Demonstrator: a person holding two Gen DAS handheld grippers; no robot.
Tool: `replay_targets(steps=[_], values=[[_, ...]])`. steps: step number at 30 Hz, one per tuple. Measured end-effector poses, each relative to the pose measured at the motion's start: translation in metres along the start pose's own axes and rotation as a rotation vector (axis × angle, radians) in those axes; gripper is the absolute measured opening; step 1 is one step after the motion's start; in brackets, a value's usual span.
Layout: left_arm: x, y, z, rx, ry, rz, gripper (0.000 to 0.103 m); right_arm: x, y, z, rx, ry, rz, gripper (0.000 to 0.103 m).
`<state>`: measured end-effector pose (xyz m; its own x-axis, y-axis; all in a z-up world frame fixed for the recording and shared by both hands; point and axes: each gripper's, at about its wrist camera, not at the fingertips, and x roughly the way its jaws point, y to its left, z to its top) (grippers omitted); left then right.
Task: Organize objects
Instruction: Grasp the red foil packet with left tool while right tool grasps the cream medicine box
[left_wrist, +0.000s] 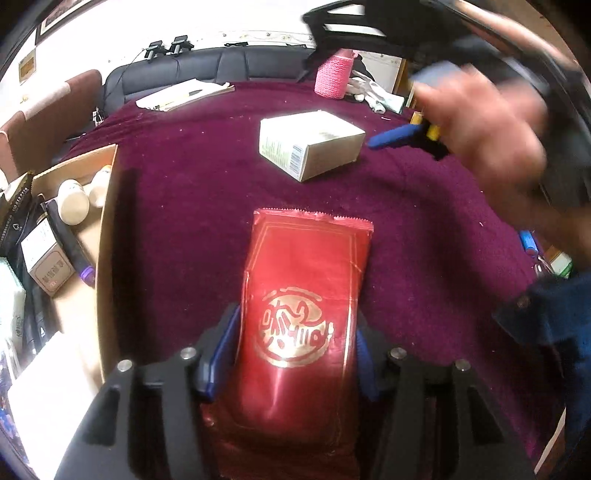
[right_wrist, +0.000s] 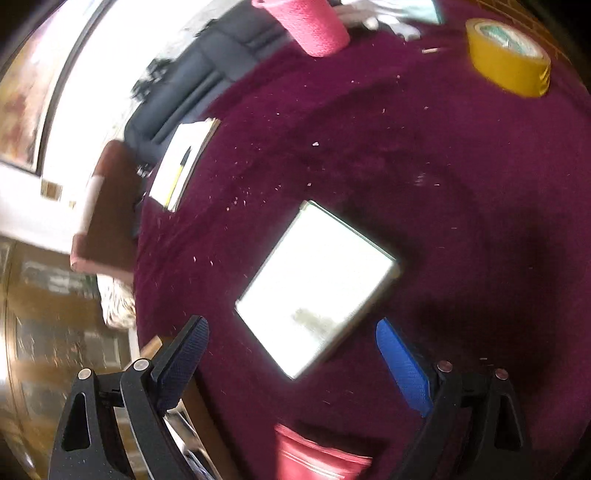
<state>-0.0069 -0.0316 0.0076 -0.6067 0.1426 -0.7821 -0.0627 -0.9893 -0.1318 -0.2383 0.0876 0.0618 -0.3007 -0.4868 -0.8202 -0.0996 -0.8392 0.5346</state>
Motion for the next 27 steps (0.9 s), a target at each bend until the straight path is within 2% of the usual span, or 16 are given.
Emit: replay_targets(steps=[4, 7, 10, 15, 19, 27], values=[[-0.001, 0.002, 0.000, -0.011, -0.001, -0.019, 0.056, 0.015, 0.005, 0.012, 0.122, -0.001, -0.093, 0.096], [-0.002, 0.005, -0.001, -0.024, -0.004, -0.034, 0.056, 0.037, 0.010, 0.020, 0.120, 0.058, -0.168, 0.096], [-0.003, 0.004, -0.001, -0.027, -0.004, -0.038, 0.056, 0.051, 0.010, 0.024, 0.087, 0.077, -0.245, 0.095], [-0.003, 0.005, -0.001, -0.030, -0.004, -0.041, 0.056, 0.040, 0.007, 0.018, -0.043, 0.058, -0.240, 0.088], [-0.003, 0.005, -0.001, -0.027, -0.002, -0.037, 0.056, 0.009, -0.006, -0.001, -0.166, 0.032, -0.202, 0.086], [-0.008, 0.003, -0.002, -0.024, -0.032, -0.018, 0.053, -0.073, -0.062, -0.042, -0.218, -0.069, -0.079, 0.086]])
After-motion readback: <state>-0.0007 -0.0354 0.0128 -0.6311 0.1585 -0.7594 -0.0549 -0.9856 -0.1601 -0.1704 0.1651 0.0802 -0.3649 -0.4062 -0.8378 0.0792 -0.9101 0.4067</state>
